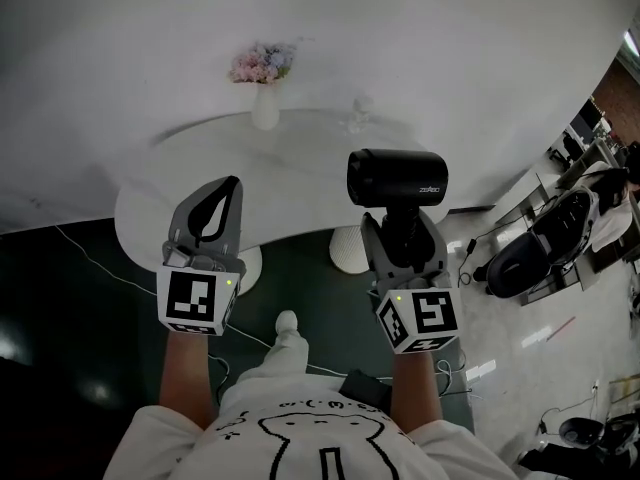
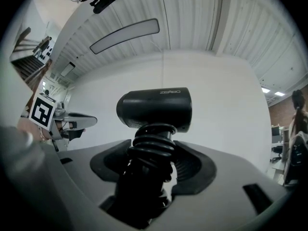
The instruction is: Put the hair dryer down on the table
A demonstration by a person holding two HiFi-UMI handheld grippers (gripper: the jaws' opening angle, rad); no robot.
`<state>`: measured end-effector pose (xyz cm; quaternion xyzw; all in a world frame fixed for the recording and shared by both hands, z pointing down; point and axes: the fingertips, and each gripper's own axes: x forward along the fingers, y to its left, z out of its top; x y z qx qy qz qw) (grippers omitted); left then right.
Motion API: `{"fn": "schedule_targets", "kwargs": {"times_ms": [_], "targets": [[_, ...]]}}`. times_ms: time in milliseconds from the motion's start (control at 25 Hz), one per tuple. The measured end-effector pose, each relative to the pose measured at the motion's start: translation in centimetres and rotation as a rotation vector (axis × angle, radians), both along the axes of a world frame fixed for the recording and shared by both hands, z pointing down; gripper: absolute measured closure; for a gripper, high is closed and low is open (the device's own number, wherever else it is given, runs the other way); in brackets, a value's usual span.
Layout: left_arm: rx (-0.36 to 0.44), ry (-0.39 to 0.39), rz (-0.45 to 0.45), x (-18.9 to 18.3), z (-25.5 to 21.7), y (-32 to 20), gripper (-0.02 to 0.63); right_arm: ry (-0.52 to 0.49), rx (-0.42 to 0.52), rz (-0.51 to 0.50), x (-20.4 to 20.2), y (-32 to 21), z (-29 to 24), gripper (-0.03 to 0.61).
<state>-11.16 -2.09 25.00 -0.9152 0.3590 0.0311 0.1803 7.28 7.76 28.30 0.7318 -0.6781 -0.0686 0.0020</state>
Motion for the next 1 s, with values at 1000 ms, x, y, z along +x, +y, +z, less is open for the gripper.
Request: {"fn": "schedule_targets", "kwargs": {"times_ms": [1000], "targets": [[-0.054,0.035,0.007,6.2,0.8,-26.0,0.594,0.030,-0.162,-0.001,7.6,-25.9,2.6,0.310]]}}
